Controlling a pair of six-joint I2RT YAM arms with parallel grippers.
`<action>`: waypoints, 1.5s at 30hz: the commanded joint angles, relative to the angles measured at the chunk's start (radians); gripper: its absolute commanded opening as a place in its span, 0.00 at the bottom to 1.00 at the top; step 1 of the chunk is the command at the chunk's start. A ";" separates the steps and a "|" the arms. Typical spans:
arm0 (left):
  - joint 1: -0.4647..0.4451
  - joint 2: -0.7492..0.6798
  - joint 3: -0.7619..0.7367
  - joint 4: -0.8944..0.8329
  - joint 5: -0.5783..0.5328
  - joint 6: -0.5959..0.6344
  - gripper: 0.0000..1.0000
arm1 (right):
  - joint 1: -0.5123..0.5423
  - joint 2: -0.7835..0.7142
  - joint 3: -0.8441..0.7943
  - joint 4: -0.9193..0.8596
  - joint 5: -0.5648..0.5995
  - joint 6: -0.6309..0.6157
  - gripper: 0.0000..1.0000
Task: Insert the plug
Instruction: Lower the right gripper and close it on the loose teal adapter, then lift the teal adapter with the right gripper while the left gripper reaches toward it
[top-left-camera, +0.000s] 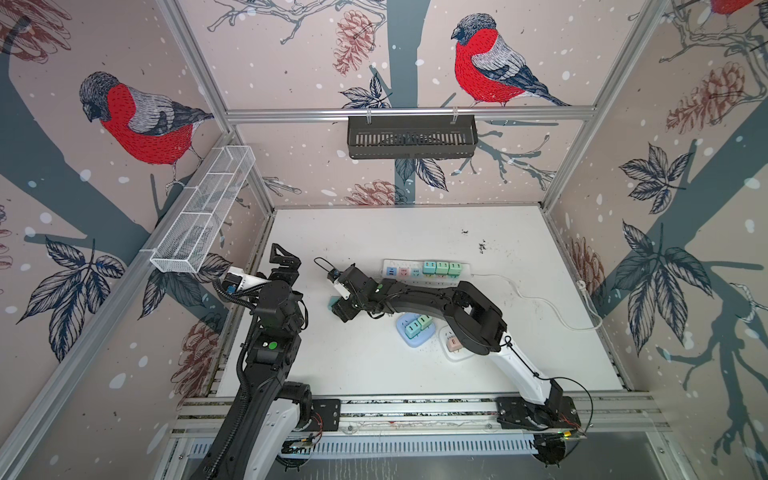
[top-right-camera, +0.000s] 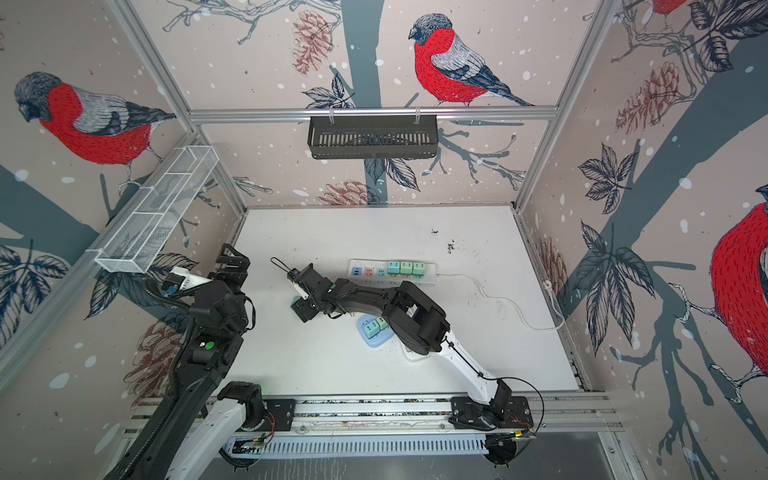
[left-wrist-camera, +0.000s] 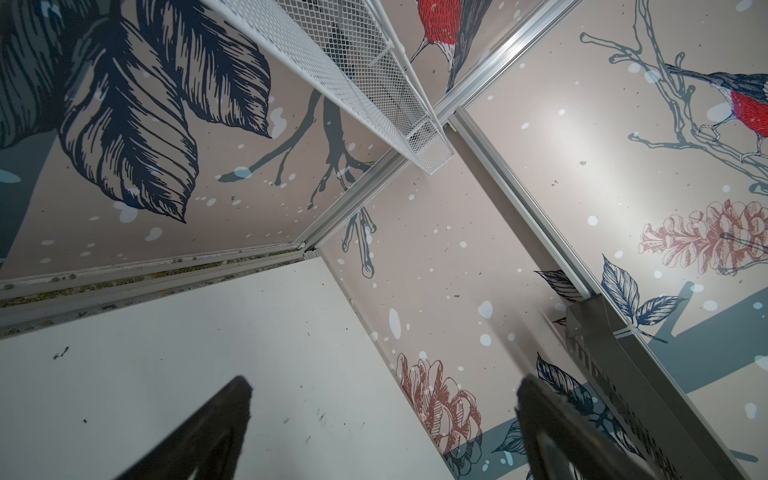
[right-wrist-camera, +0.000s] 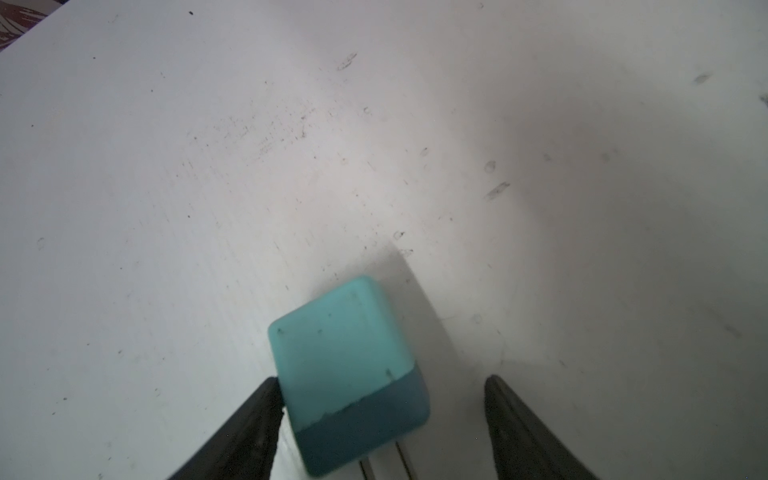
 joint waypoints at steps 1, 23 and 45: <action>0.004 0.002 0.004 0.024 -0.019 -0.001 0.99 | 0.005 0.026 0.021 -0.047 0.021 -0.017 0.75; 0.004 0.005 0.006 0.038 -0.001 0.020 0.99 | 0.037 -0.002 -0.031 -0.016 0.131 -0.013 0.36; 0.004 0.118 0.043 0.229 0.447 0.202 0.99 | -0.108 -0.799 -0.719 0.326 0.333 0.104 0.09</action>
